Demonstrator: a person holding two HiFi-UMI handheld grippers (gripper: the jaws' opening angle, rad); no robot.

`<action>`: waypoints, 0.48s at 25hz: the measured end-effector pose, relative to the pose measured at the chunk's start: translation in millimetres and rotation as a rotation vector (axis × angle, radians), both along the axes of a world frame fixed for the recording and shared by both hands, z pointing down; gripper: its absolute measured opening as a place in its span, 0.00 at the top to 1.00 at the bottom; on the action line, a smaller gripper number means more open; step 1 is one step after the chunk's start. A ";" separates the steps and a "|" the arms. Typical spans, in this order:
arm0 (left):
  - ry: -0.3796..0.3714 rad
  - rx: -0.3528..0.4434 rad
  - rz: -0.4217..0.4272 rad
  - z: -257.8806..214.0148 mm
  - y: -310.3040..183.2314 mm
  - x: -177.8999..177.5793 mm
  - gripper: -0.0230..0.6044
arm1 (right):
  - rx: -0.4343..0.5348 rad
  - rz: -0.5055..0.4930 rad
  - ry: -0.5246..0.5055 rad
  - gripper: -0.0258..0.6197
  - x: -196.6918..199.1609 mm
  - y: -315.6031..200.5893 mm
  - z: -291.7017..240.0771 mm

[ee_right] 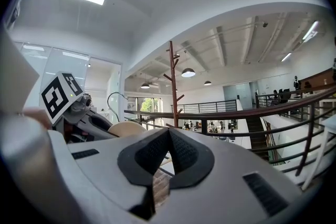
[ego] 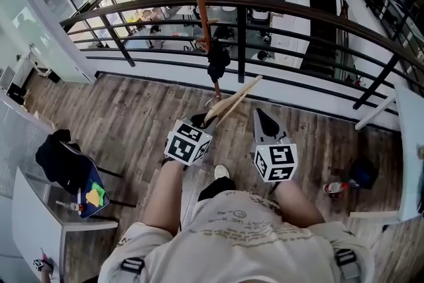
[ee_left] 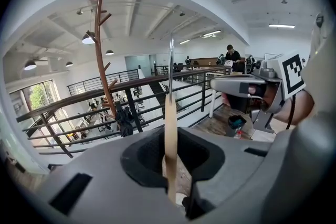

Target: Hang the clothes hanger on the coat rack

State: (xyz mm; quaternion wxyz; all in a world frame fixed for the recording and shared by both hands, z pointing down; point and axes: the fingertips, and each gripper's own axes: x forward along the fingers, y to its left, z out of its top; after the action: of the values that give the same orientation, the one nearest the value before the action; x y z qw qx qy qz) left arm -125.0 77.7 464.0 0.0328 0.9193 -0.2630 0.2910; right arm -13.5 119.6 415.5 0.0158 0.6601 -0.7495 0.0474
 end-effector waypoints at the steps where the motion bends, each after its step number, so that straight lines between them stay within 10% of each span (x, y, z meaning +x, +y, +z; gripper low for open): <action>1: 0.002 -0.001 -0.001 1.0 -3.1 2.2 0.87 | -0.003 0.003 0.000 0.96 2.9 -1.9 2.1; 12: 0.026 -0.013 0.006 11.5 -51.3 26.9 0.87 | -0.019 0.011 0.015 0.96 25.0 -44.4 16.3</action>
State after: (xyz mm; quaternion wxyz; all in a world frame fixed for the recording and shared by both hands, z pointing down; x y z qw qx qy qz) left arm -98.0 26.4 475.5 0.0413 0.9235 -0.2577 0.2810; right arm 11.5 75.2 431.8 0.0274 0.6643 -0.7453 0.0496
